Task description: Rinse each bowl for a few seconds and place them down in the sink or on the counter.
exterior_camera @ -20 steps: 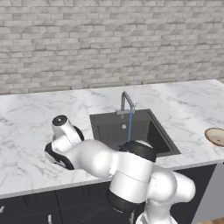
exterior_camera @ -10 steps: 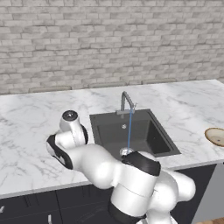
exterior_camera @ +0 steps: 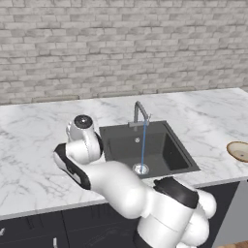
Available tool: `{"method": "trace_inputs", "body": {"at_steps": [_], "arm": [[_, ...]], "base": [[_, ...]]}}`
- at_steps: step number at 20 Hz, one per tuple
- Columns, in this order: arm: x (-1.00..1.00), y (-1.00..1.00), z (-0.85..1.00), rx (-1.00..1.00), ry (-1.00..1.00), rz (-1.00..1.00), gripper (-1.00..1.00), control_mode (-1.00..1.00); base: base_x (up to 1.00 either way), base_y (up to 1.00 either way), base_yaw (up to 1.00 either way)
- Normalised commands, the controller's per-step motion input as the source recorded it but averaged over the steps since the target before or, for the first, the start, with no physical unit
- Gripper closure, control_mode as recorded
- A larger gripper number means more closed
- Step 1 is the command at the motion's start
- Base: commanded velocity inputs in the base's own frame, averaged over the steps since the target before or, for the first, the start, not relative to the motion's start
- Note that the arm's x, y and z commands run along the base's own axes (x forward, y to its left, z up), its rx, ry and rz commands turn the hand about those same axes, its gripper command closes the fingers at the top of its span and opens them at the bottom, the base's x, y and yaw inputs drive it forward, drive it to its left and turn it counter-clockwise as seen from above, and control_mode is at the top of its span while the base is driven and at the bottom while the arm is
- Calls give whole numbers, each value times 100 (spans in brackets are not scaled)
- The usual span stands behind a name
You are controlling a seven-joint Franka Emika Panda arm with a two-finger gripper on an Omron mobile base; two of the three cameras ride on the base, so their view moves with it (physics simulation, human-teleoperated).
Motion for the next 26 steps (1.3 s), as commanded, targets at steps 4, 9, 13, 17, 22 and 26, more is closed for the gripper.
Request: {"method": "trace_inputs", "body": {"at_steps": [4, 9, 13, 17, 22, 26], "arm": [[-29, -2, 74, 0, -9, 0, -100, -100], [-30, -30, 79, 0, -4, -3, -100, -100], [-36, -51, 81, 0, -5, -11, -100, -100], [-32, -55, 76, 0, -6, -17, -100, -100], [-26, -40, 56, -3, -10, -22, -100, -100], [-12, -31, 40, -10, -10, -27, -100, -100]], "base": [[0, 0, 0], [0, 0, 0], [0, 0, 0], [0, 0, 0], [0, 0, 0], [0, 0, 0]]}}
